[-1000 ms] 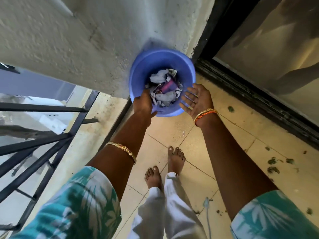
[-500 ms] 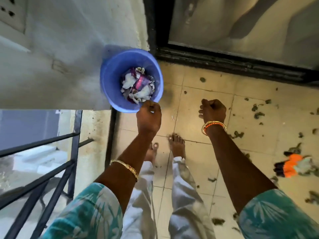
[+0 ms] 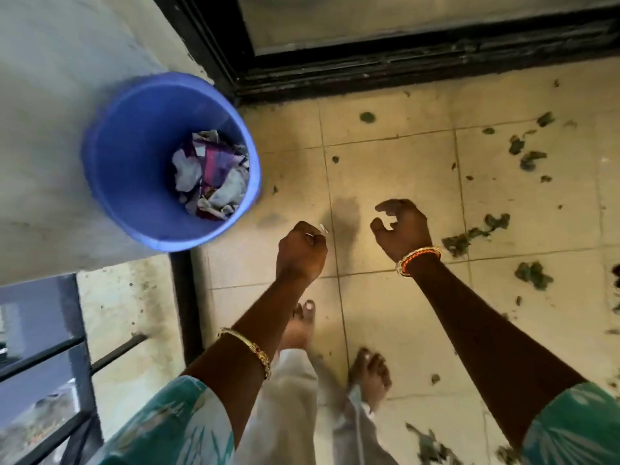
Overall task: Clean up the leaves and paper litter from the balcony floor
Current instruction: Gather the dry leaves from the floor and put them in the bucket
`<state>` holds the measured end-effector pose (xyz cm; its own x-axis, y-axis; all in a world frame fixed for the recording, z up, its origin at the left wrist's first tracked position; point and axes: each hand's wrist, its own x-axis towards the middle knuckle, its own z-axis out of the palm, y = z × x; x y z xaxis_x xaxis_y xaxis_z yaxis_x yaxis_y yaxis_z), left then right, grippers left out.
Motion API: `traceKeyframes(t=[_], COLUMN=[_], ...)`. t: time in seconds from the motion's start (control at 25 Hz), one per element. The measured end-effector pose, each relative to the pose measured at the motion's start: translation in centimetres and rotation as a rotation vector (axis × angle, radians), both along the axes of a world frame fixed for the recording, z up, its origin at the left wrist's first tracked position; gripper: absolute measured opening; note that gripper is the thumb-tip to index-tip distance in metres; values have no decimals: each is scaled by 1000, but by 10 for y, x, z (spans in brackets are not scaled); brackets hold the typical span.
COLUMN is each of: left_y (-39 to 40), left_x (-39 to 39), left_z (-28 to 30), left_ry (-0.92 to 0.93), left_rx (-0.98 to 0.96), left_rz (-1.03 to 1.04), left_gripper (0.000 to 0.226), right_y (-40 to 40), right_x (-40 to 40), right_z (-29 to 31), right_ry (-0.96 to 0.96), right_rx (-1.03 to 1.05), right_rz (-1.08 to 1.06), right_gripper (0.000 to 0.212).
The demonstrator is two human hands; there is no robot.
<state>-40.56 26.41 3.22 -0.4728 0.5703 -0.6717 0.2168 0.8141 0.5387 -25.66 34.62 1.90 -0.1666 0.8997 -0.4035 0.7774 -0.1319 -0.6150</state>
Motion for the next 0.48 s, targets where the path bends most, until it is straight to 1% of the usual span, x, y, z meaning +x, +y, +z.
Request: traceKeyframes(t=[0.08,0.2,0.24,0.36,0.4,0.48], left_y=[-1,-6,-9,-14,-14,-16], left_x=[-7,-30,-39,-55,-58,-62], left_z=[-59,-138,-152,-190,-194,-192], left_ry=[85,230,252,273,262,248], left_rx=[53,192,258,442,489,529], left_rz=[47,107,133,243,300,408], left_gripper=[16,23,23,18,17,21], right_y=[18,48,54,58,55,44], right_x=[-22,-55,-63,-88,-97,-115], right_z=[-61,-144,-161,-211,-217,-219], right_ry=[28,10,7,12,41,125], right_rx=[52,89,132,407,461,506], right_rz=[181,288,319,407,409,439], right_gripper=[43,68,71,72,70,67])
